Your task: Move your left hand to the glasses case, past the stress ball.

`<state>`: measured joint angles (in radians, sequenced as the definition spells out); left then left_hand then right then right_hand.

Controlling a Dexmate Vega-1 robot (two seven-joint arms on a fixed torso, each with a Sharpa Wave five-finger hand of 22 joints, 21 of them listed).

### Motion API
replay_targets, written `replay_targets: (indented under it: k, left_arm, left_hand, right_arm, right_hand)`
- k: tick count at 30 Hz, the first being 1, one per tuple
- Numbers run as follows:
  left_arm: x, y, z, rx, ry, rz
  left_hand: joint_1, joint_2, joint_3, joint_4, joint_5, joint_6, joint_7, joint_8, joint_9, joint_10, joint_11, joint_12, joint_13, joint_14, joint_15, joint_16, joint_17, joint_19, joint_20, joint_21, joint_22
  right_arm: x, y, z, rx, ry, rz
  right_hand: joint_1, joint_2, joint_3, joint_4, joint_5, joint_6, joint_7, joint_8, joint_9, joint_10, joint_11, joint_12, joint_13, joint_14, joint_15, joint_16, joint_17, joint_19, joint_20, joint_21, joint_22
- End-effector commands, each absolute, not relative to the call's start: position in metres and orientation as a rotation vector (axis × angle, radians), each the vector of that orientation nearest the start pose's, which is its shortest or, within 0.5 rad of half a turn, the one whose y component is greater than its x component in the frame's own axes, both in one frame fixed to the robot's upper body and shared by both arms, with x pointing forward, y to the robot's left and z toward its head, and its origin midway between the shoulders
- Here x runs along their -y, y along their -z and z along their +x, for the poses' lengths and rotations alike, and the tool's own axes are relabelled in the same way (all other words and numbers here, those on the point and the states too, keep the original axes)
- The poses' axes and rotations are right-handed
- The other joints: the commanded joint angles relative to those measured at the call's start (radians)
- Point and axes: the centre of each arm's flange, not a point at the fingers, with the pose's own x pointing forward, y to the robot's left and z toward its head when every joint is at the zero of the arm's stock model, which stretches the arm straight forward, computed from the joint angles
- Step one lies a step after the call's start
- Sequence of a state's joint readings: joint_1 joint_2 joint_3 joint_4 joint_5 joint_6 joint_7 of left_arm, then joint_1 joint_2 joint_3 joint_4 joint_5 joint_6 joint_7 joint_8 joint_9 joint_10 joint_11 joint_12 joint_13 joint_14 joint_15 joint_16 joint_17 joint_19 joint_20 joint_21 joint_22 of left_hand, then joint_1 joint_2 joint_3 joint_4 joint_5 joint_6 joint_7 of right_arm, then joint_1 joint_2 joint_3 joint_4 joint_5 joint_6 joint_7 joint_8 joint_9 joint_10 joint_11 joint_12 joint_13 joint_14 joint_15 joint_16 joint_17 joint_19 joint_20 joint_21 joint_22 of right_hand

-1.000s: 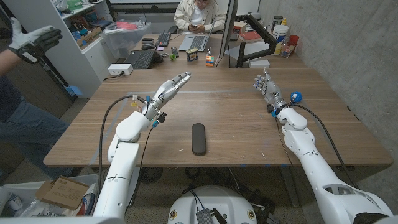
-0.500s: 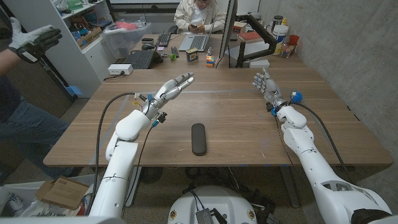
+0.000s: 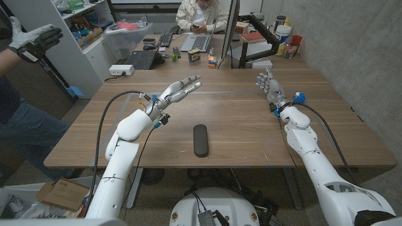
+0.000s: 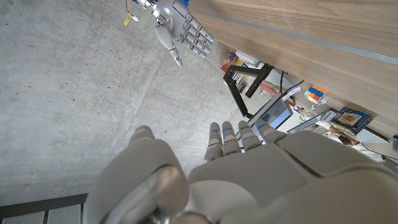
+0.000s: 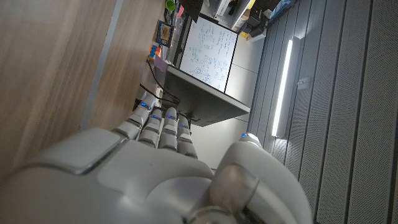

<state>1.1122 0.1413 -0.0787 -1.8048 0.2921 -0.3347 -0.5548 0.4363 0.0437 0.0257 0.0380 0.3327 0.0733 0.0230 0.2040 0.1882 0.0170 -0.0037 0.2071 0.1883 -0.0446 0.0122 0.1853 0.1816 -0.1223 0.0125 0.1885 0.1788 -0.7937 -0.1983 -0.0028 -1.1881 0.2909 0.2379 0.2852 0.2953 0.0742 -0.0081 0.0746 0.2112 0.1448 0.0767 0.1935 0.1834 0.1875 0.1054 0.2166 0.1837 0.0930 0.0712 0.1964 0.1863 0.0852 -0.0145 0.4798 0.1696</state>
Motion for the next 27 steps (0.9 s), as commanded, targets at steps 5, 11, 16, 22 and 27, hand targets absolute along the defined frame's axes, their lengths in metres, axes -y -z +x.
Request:
replay_targets:
  k: [5, 11, 16, 22, 27]
  left_arm:
    - [-0.210, -0.007, 0.525, 0.870, 0.393, 0.776]
    - [-0.210, -0.004, 0.520, 0.868, 0.382, 0.818]
    - [-0.212, -0.002, 0.518, 0.864, 0.382, 0.836]
    - [-0.215, 0.000, 0.514, 0.859, 0.379, 0.872]
    - [-0.217, 0.002, 0.513, 0.844, 0.377, 0.892]
  left_hand:
    - [0.018, 0.005, 0.003, -0.008, -0.003, 0.002, -0.007, 0.002, 0.003, 0.001, -0.012, -0.001, 0.005, -0.006, -0.001, 0.002, 0.001, -0.008, 0.004, 0.005, 0.005]
    - [0.022, 0.006, 0.003, -0.009, -0.005, 0.002, -0.007, 0.002, 0.003, 0.001, -0.011, -0.001, 0.005, -0.006, -0.002, 0.002, 0.001, -0.009, 0.005, 0.005, 0.005]
    - [0.025, 0.007, 0.004, -0.011, -0.006, 0.002, -0.007, 0.001, 0.003, 0.002, -0.013, 0.000, 0.005, -0.007, -0.002, 0.002, 0.001, -0.009, 0.007, 0.006, 0.005]
    - [0.029, 0.008, 0.004, -0.012, -0.007, 0.000, -0.009, 0.000, 0.003, 0.002, -0.014, 0.000, 0.006, -0.008, -0.002, 0.002, 0.001, -0.009, 0.009, 0.007, 0.005]
    - [0.032, 0.009, 0.005, -0.014, -0.008, 0.000, -0.010, 0.000, 0.003, 0.002, -0.014, 0.000, 0.006, -0.008, -0.003, 0.002, 0.001, -0.010, 0.010, 0.007, 0.005]
  right_arm:
    - [0.295, -0.004, 0.669, 0.661, -0.215, 0.013]
    - [0.293, -0.007, 0.670, 0.669, -0.216, 0.012]
    - [0.292, -0.008, 0.671, 0.673, -0.217, 0.015]
    - [0.291, -0.007, 0.670, 0.673, -0.214, 0.015]
    - [0.293, -0.006, 0.668, 0.672, -0.208, 0.016]
  right_hand:
    - [0.001, 0.007, -0.005, 0.004, -0.002, 0.002, -0.003, 0.001, 0.002, 0.011, -0.001, 0.000, 0.003, 0.009, -0.005, 0.000, 0.002, 0.010, 0.002, -0.004, 0.005]
    - [0.001, 0.008, -0.005, 0.004, -0.002, 0.002, -0.002, 0.001, 0.002, 0.012, 0.000, 0.000, 0.003, 0.009, -0.005, 0.000, 0.002, 0.011, 0.002, -0.006, 0.005]
    - [0.001, 0.008, -0.005, 0.004, -0.002, 0.001, -0.003, 0.000, 0.002, 0.013, -0.001, 0.000, 0.003, 0.009, -0.006, 0.000, 0.002, 0.012, 0.002, -0.008, 0.005]
    - [0.001, 0.008, -0.005, 0.003, -0.002, 0.002, -0.001, 0.000, 0.002, 0.012, -0.001, 0.000, 0.003, 0.008, -0.005, -0.001, 0.002, 0.013, 0.002, -0.010, 0.005]
    - [0.001, 0.008, -0.006, 0.003, -0.002, 0.002, -0.001, 0.000, 0.002, 0.012, -0.001, 0.000, 0.003, 0.009, -0.004, -0.001, 0.002, 0.013, 0.002, -0.012, 0.005]
